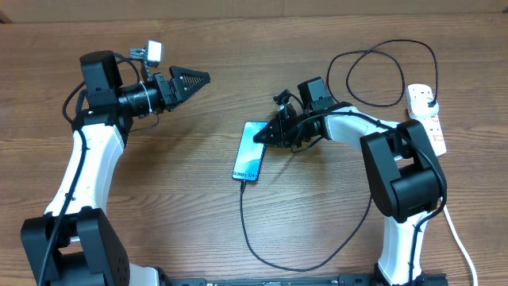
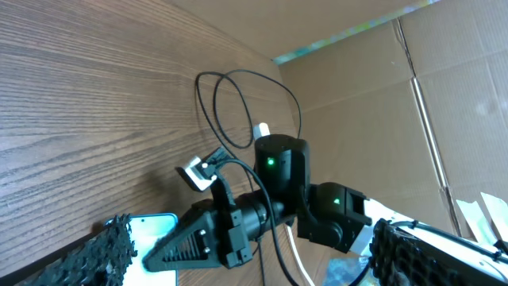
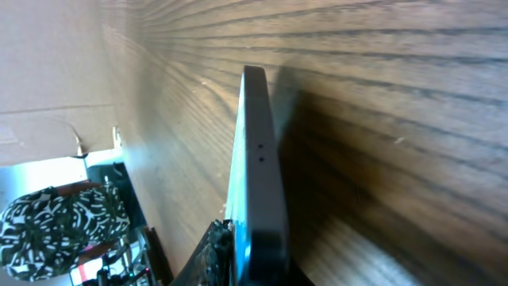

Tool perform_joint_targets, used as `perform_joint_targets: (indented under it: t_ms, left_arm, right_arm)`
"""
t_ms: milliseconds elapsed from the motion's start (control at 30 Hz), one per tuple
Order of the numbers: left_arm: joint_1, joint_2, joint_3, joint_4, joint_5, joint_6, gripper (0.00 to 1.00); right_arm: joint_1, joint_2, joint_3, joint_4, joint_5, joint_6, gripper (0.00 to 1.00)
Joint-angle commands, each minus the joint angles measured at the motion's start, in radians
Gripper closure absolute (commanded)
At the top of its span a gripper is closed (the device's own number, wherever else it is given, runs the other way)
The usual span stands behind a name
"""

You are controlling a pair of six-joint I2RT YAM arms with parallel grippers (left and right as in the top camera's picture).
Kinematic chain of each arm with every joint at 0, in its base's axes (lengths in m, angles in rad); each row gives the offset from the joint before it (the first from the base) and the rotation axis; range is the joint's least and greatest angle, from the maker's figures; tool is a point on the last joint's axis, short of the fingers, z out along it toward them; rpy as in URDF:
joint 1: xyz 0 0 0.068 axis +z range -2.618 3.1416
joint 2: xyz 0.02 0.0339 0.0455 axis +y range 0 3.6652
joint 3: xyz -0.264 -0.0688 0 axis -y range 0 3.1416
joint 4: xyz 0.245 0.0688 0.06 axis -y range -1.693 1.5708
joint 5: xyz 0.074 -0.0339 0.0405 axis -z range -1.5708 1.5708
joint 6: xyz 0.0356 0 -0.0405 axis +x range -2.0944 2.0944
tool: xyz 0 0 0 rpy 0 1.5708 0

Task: Plug charger to phone and switch on socket
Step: 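Lower the phone onto the table with the right gripper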

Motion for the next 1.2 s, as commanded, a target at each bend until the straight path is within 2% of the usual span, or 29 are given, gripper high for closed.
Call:
perform_joint_targets:
  t_ms: [0,167,333,667,733,833,1167]
  left_arm:
    - [-0.002,-0.017,0.012,0.001,-0.006,0.016,0.00]
    - [-0.002,-0.017,0.012,0.001,-0.006,0.016,0.00]
    - [-0.002,-0.017,0.012,0.001,-0.006,0.016,0.00]
    - [-0.002,-0.017,0.012,0.001,-0.006,0.016,0.00]
    - [-0.002,-0.017,0.012,0.001,-0.006,0.016,0.00]
    - [-0.002,-0.017,0.012,0.001,-0.006,0.016,0.00]
    - [-0.002,-0.017,0.012,0.001,-0.006,0.016,0.00]
  right_arm:
    - [0.002,0.032,-0.003,0.004,0.128,-0.045,0.91]
    - [0.002,0.032,-0.003,0.005,0.128,-0.045,0.92]
    - [0.002,0.032,-0.003,0.004,0.128,-0.045,0.81]
    - [0.002,0.032,-0.003,-0.011,0.196,-0.019,0.79]
    - [0.002,0.032,-0.003,-0.012,0.196,-0.018,0.73]
    - [0.002,0.032,-0.003,-0.020,0.229,-0.003,0.59]
    - [0.002,0.032,-0.003,-0.037,0.259,0.015,0.56]
